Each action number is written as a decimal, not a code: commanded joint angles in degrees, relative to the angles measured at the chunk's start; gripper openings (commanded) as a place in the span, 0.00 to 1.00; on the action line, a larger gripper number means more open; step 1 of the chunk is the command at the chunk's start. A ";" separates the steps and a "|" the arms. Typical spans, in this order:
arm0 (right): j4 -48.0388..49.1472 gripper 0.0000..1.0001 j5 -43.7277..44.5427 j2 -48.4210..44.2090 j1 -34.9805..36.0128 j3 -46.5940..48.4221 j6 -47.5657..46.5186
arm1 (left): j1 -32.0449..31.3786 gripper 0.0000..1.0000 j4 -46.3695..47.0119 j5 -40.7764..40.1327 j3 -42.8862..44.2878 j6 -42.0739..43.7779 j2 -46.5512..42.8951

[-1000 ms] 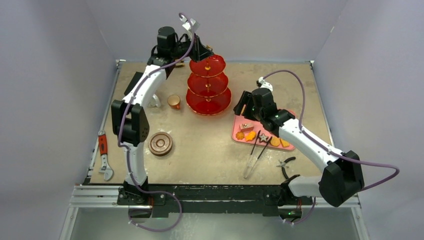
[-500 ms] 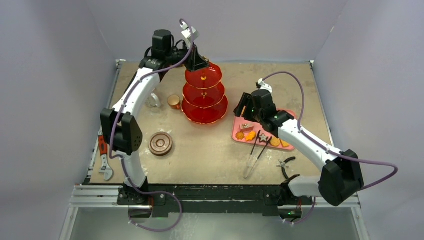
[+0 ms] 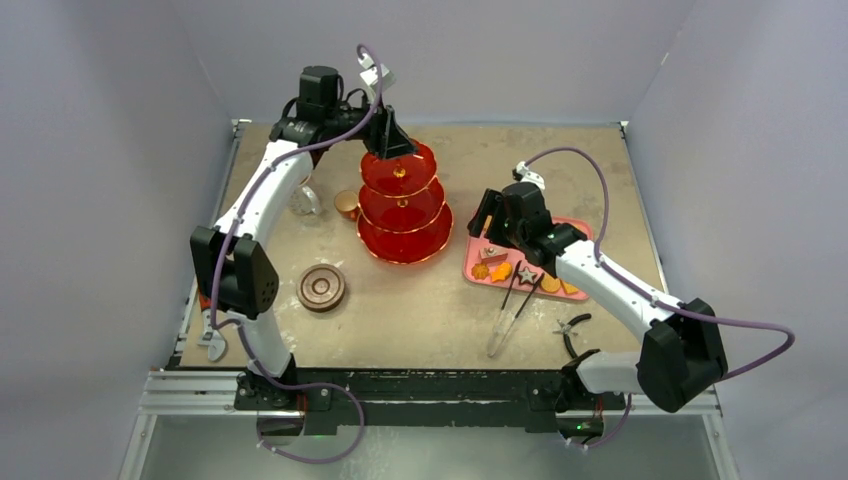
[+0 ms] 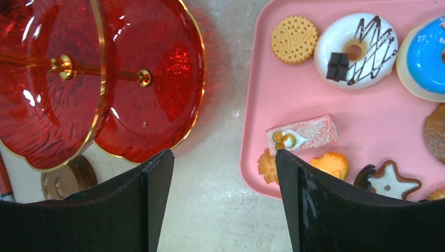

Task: Serve the afternoon tea
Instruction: Move the desert table to the center of the board, then pick up the clamp from the center of the board.

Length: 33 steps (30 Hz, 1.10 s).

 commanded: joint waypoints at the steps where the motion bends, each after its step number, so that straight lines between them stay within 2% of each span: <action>1: -2.94 0.77 2.75 -0.87 -0.32 -0.74 1.16 | 0.37 0.66 -2.75 1.90 -0.98 2.41 -3.70; 3: -5.37 0.79 4.18 -0.83 -0.30 -0.24 1.88 | 0.37 0.80 -4.06 1.04 -0.88 3.10 -4.22; 9: -12.72 0.80 7.67 -1.68 -0.21 0.46 3.52 | 1.01 0.89 -7.83 -2.19 0.92 3.16 -6.30; 14: -16.41 0.80 6.51 -5.82 0.78 -3.36 6.01 | 3.39 0.93 -10.25 -6.14 6.32 0.86 -7.24; 20: -19.30 0.81 6.83 -7.13 5.08 -8.45 12.51 | 9.56 0.95 -12.15 -4.31 12.89 -3.34 -8.37; 25: -20.51 0.78 8.77 -6.59 7.01 -8.99 13.40 | 11.52 0.96 -18.53 -7.88 16.50 1.46 -10.48; 33: -14.36 0.69 9.75 -3.79 7.33 -14.71 13.69 | 11.53 0.98 -21.61 -9.11 11.23 2.78 -14.72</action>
